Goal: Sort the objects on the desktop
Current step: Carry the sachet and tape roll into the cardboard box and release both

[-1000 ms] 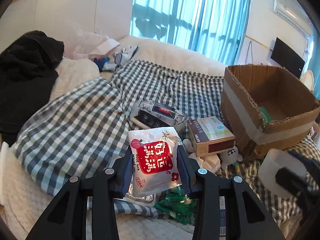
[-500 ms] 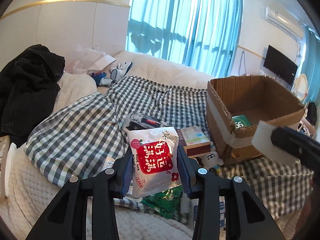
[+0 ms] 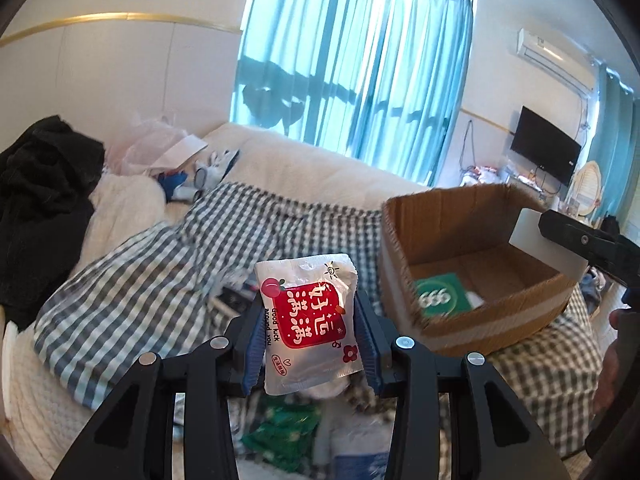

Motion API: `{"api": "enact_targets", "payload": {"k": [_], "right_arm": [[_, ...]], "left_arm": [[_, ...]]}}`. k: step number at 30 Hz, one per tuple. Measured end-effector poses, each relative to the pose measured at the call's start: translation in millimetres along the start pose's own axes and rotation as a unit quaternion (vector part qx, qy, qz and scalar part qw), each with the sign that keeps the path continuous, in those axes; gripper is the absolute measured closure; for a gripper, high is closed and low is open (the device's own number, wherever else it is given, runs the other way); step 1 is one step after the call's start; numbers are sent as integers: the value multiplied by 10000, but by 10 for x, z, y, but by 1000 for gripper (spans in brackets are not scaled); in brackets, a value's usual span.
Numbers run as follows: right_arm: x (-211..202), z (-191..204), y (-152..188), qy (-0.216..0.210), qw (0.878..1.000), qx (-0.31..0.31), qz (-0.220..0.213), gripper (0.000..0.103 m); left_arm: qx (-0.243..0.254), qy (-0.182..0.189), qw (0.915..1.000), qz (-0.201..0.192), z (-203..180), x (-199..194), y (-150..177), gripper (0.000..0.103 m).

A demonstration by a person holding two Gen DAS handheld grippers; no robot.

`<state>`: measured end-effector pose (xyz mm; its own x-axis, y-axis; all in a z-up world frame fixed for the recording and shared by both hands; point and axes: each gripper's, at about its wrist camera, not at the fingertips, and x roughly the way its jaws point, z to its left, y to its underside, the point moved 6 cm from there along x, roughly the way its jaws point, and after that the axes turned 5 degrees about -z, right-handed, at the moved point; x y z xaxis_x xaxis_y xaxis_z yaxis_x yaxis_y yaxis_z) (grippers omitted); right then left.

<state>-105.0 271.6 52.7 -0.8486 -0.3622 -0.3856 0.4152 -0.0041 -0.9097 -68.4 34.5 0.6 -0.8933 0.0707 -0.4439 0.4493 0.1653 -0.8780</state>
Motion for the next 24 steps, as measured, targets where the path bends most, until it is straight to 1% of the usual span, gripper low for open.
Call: {"api": "enact_targets", "payload": {"k": [4,6,8,10,11,15,20,22,24], "right_arm": [[60,-256,-94,75,9997,232,6,17],[93,-336,-145,79,9997,236,2,17],[134,-403,-182,195,9996,184,25,17],[174,-472,-225,218,9996,202,21,17],[191,-506,-249,193,9996,222,10,17],[225,-621,-288,374,9993,82,-23,17],[339,-824,-253,442,9988,200,31,17],[373,-855,-251,580,9983,91,6,17],[383,-850,-283,537,9985,45,-9,17]], "left_arm": [[22,178,9998,-58,-245,88,-154,62],[179,282,9994,-99,-436,151,-246,62],[339,434,9984,-145,-634,215,-329,62],[429,542,9975,-163,-794,278,-368,62],[477,614,9969,-137,-897,349,-385,62],[482,856,9952,26,-1175,593,-388,62],[589,1010,9930,170,-1458,867,-358,62],[611,1094,9918,239,-1581,990,-346,62],[641,1175,9905,318,-1685,1072,-337,62]]}}
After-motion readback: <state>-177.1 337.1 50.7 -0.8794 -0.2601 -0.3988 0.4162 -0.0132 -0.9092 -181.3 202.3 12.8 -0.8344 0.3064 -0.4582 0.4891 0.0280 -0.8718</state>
